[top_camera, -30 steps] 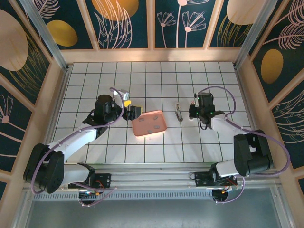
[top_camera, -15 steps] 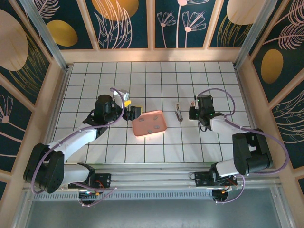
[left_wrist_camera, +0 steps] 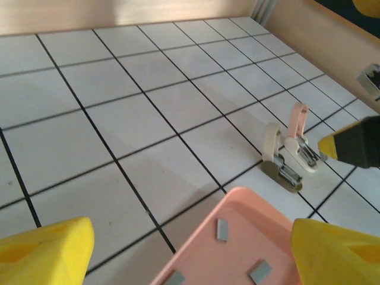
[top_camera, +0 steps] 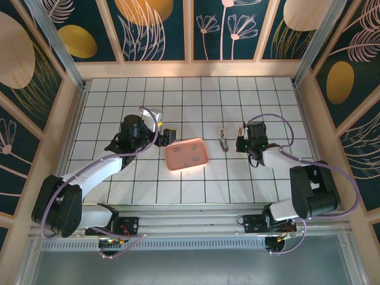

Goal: Load the staples into the stapler

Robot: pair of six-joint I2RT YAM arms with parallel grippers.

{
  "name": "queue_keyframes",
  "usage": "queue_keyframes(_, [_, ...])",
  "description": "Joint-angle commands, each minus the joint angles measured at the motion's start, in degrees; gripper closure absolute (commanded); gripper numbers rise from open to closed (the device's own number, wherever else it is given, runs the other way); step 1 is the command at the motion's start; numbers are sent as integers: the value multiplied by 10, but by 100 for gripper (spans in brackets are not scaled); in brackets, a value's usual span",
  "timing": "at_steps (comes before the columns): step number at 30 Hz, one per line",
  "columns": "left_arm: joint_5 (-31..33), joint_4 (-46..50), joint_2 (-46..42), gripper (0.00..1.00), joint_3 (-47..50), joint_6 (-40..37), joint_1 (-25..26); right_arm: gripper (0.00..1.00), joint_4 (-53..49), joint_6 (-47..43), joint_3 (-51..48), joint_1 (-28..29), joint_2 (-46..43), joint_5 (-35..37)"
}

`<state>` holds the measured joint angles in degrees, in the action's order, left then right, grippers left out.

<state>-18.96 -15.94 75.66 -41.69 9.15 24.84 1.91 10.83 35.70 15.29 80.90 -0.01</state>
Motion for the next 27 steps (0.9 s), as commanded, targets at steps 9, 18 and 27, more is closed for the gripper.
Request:
queue_keyframes(9, [41,-56,16,13,-2,-3,3,86,61,5,2,-6,-17,-14])
queue_keyframes(18, [23,-52,33,13,-12,23,3,86,19,-4,8,-5,-15,22])
queue_keyframes(27, [16,-53,31,13,-10,31,3,86,5,-9,18,-9,21,32])
